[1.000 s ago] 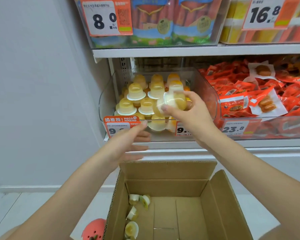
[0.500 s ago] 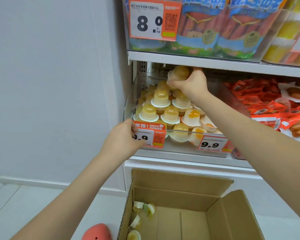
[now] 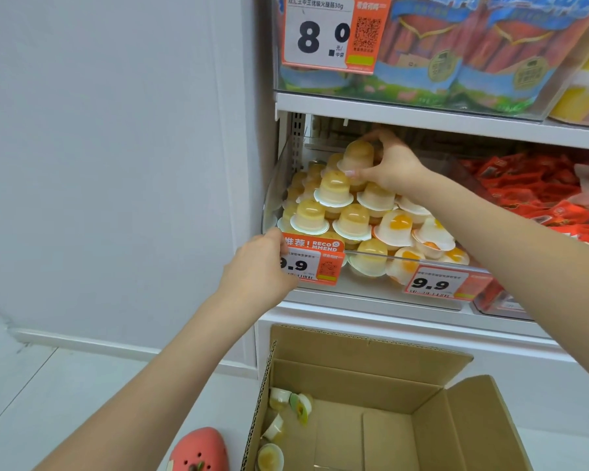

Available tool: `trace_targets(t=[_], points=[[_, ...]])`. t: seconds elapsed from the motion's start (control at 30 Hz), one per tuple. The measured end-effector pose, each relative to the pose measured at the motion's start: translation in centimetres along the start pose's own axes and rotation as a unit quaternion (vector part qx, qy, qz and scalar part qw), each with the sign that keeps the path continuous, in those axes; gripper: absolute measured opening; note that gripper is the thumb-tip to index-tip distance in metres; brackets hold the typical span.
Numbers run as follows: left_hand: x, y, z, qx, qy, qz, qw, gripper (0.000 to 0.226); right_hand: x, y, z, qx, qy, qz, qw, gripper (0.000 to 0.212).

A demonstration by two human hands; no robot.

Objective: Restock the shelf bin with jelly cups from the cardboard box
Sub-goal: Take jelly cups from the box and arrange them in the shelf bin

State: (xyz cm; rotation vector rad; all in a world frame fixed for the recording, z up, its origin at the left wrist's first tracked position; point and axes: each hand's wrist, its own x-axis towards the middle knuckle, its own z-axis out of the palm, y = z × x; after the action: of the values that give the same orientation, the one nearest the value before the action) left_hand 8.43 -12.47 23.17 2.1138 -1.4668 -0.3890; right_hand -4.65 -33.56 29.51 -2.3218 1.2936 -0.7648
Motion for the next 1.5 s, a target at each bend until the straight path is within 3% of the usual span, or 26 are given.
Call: trace_targets(t=[0.17,0.27,0.4,0.57,0.67,0.77,0.93,1.03,1.3,1.43,1.5], points=[[-0.1,-0.1,0.3,0.014,-0.008,-0.003,1.0,0.03,-0.3,0.3,-0.2,0.009,-0.022,-0.003,1.0,0.072],[-0.6,-0.1,0.7,0.04,-0.009,0.004,0.999,0.032,-2.1,0.6,-0.5,0.038,0.019,-0.023,0.999,0.07],[-1.6,-0.3,1.4,0.065,-0.012,0.024,0.998,0.026,-8.4,1.2,-1.0,0.065,0.11,-0.127,0.984,0.035],[-4.0,-0.7,5.4,0.118,-0.07,0.093,0.986,0.018,-17.4,4.0,1.1,0.094,0.136,-0.147,0.975,0.011],[-6.5,-1.6,10.2,0.15,-0.182,0.104,0.966,0.017,-21.6,7.9,5.6,0.083,0.025,-0.118,0.989,0.011],[-8.1,-3.9,15.5,0.249,-0.305,0.122,0.911,0.025,-26.0,13.3,11.3,0.046,-0.193,-0.033,0.98,0.015],[-7.7,-8.3,22.7,0.383,-0.425,0.111,0.813,0.044,-32.0,20.3,18.6,-0.066,-0.465,0.118,0.875,0.046],[-7.0,-11.0,26.7,0.422,-0.465,0.089,0.773,0.037,-34.8,22.7,21.1,-0.115,-0.572,0.109,0.805,0.065],[-7.4,-15.4,33.9,0.4,-0.422,-0.057,0.812,0.031,-37.5,26.4,25.4,-0.115,-0.62,0.059,0.774,0.056],[-8.8,-15.8,35.4,0.422,-0.407,-0.083,0.806,0.046,-37.2,26.7,25.6,-0.037,-0.575,0.155,0.803,0.077],[-9.0,-16.1,35.6,0.426,-0.415,-0.09,0.798,0.05,-36.8,26.5,25.2,0.01,-0.543,0.215,0.812,0.077]])
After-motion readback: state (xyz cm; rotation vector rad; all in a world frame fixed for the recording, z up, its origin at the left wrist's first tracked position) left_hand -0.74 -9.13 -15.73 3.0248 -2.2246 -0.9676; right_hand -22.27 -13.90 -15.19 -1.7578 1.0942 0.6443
